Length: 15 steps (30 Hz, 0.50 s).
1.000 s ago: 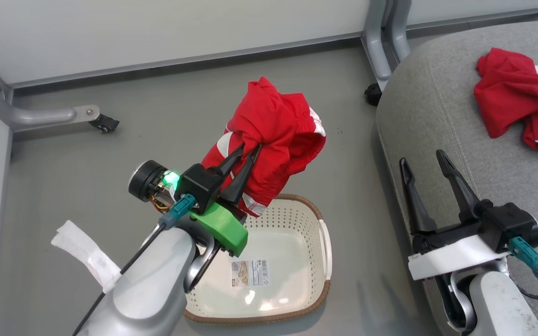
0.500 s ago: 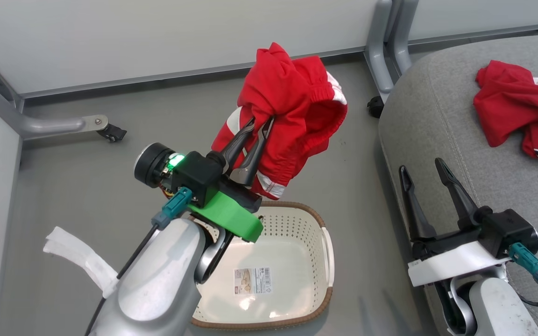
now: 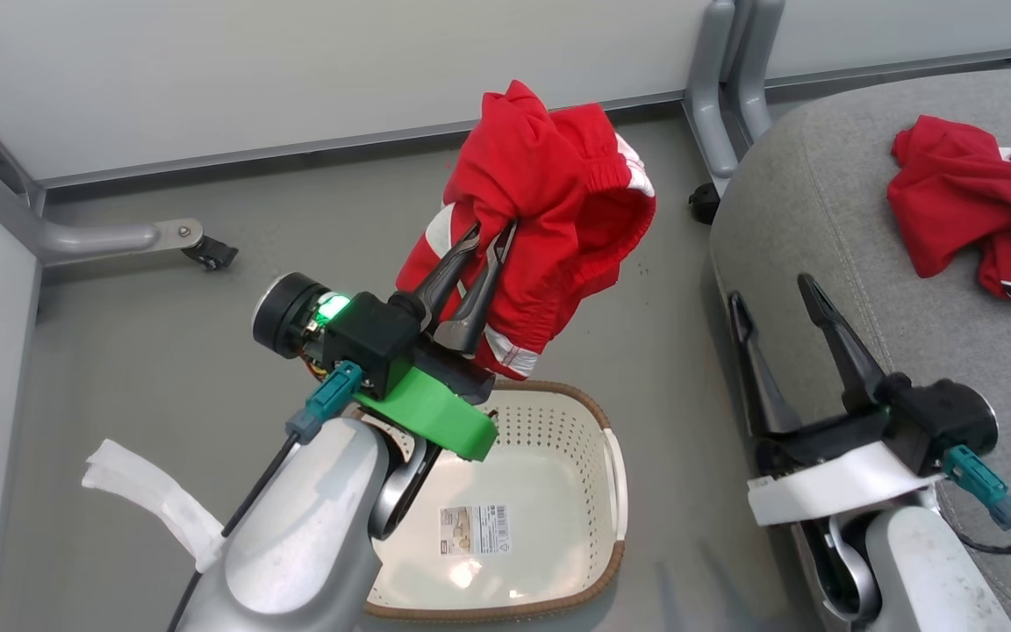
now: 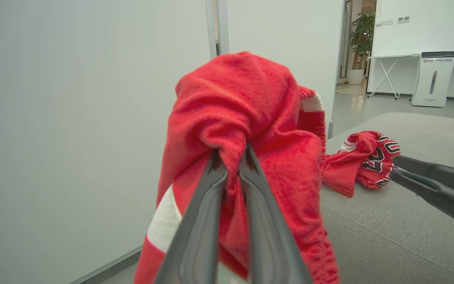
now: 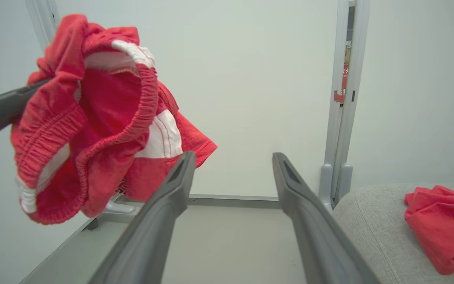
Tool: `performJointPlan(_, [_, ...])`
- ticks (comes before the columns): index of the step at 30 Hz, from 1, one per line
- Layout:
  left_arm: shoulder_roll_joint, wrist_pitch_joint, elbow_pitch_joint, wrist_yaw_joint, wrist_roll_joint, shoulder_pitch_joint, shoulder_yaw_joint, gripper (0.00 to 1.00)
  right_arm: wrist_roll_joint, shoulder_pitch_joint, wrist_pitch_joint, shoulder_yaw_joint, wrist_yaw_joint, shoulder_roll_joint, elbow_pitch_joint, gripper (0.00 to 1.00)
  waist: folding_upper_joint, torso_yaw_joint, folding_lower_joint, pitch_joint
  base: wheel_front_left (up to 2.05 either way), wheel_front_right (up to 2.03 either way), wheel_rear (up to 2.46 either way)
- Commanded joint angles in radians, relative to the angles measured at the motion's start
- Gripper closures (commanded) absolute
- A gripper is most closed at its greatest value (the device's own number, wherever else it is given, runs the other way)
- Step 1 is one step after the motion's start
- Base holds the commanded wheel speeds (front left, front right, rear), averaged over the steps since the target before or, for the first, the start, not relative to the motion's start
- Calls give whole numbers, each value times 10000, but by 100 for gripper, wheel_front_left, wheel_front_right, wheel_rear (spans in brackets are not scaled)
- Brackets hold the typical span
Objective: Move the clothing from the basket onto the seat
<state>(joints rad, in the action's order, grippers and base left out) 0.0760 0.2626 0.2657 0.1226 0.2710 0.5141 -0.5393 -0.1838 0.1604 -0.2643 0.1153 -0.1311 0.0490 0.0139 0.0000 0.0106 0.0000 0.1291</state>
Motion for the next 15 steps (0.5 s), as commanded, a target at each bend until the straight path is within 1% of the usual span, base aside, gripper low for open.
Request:
performJointPlan(1, [-32,31,0,12,-85,-116,42,100,104,194,0,159,5,27,-91,0,0,14,0,34,0,0,0])
performJointPlan(6, [-75,31,22,41,-99,-79,-23,100,232,725,0,743,7,29,-151,0,0,83,0,114,0,0,0])
performJointPlan(15, [-155,31,-15,71,-66,42,-292,100,346,1736,0,1420,7,29,491,0,0,385,0,222,0,0,0])
